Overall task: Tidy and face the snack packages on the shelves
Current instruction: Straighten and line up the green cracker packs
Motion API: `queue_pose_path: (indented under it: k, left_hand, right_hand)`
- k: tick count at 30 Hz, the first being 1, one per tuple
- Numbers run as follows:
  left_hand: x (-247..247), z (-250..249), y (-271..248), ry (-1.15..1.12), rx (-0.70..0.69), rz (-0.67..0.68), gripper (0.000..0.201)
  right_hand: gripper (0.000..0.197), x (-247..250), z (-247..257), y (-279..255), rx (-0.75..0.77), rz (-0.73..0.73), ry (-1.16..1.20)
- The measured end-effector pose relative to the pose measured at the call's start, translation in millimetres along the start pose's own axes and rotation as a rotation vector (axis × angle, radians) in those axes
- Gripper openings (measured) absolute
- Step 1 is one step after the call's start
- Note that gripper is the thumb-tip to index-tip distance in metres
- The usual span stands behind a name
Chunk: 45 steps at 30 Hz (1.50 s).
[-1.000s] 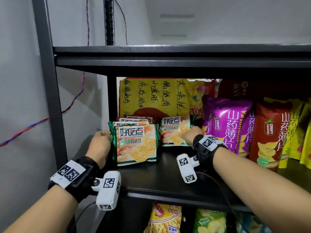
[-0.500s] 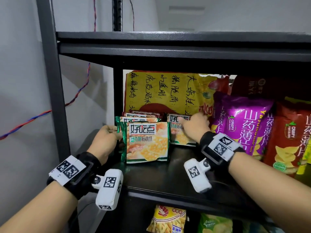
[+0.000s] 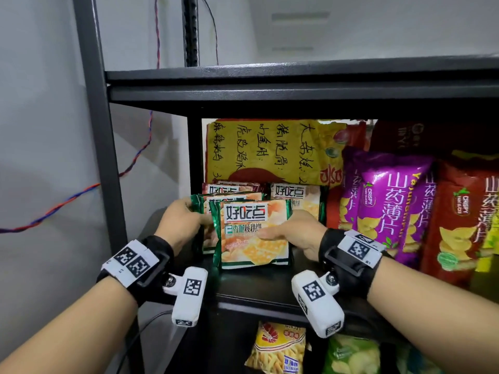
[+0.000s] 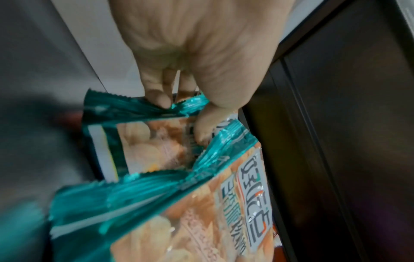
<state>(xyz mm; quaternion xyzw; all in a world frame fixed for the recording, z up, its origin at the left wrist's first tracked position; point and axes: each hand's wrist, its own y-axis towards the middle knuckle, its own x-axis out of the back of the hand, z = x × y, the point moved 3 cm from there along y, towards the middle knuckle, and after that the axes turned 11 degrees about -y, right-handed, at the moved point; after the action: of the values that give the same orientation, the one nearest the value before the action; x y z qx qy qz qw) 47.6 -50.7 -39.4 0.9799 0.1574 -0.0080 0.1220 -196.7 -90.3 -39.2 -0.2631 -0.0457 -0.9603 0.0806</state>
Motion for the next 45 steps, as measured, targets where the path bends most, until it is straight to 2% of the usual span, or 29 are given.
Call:
queue_pose_path:
  k: [1,2,5,10,11,13,15,19,23,24,26,28,30,32,35,37,39,41,43,45]
  left_hand:
    - [-3.5,-3.4,-0.8,0.029,-0.047,-0.008,0.018]
    - [-8.4,-8.4,-1.3,0.081,-0.102,-0.021,0.02]
    - [-31.4,-23.3,0.9,0.228,-0.221,0.013,0.022]
    - [-91.8,-32.9,15.8,0.331,-0.206,0.142,0.012]
    - [-105.1,-33.9,17.4,0.398,-0.217,0.16,0.012]
    - [-128.8,-32.2,22.3,0.517,-0.213,0.19,0.026]
    - [-146.2,-30.1,28.9,0.64,-0.197,0.217,0.022]
    - [-160.7,-28.6,41.7,0.8,-0.214,0.185,0.01]
    - [-157.2,-25.8,55.2,0.845,-0.214,0.18,0.022]
    - [-154.4,-24.4,58.6,0.841,-0.206,0.193,0.021]
    - [-147.5,-23.2,61.6,0.73,-0.139,0.228,0.005]
    - [-142.2,-21.7,62.3,0.407,-0.009,0.25,0.009]
    - [-138.6,-23.8,55.0,-0.001,0.198,0.231,0.011]
    - [-135.9,-28.7,46.2,-0.138,0.312,0.25,0.032]
    - [-132.1,-32.1,41.5,0.025,0.216,0.294,0.068]
    - [-129.5,-30.8,39.0,0.209,0.074,0.294,0.081]
    - [-129.3,-28.0,36.8,0.49,-0.098,0.266,0.092]
    - [-130.9,-24.4,36.0,0.668,-0.23,0.251,0.093]
    - [-130.4,-23.0,37.1,0.723,-0.27,0.233,0.086]
    - [-129.1,-24.4,36.7,0.77,-0.272,0.234,0.083]
  right_hand:
    - [0.1,6.1,-3.0,-5.3,0.031,-0.023,0.0]
    - [0.099,12.6,-6.0,-9.9,0.042,-0.052,-0.015]
    - [0.062,34.1,-15.5,-26.8,0.046,-0.081,-0.071]
    - [0.031,70.0,-31.1,-47.5,0.089,-0.095,-0.027]
    - [0.033,74.7,-34.7,-50.1,0.082,-0.112,-0.016]
    - [0.048,80.3,-45.4,-49.6,0.046,-0.163,-0.015]
    - [0.056,81.6,-54.1,-48.9,0.006,-0.199,-0.022]
    - [0.041,78.4,-60.2,-46.7,0.004,-0.183,-0.036]
    - [0.054,76.9,-54.9,-32.7,-0.027,-0.182,-0.095]
    - [0.058,76.6,-54.1,-28.1,-0.036,-0.18,-0.11]
    - [0.062,75.5,-53.3,-20.2,-0.053,-0.197,-0.138]
    - [0.065,73.1,-50.1,-13.9,-0.073,-0.245,-0.185]
    - [0.065,69.9,-44.8,-6.9,-0.099,-0.284,-0.257]
    - [0.067,67.8,-38.8,1.3,-0.126,-0.289,-0.303]
    - [0.068,67.2,-32.7,13.9,-0.142,-0.29,-0.317]
    - [0.071,65.1,-32.5,22.2,-0.147,-0.292,-0.288]
    - [0.084,61.8,-33.8,29.3,-0.157,-0.32,-0.226]
    - [0.103,59.3,-35.0,36.2,-0.176,-0.336,-0.153]
    - [0.116,57.3,-34.8,41.5,-0.184,-0.294,-0.096]
    - [0.111,55.6,-35.4,45.7,-0.19,-0.224,-0.07]
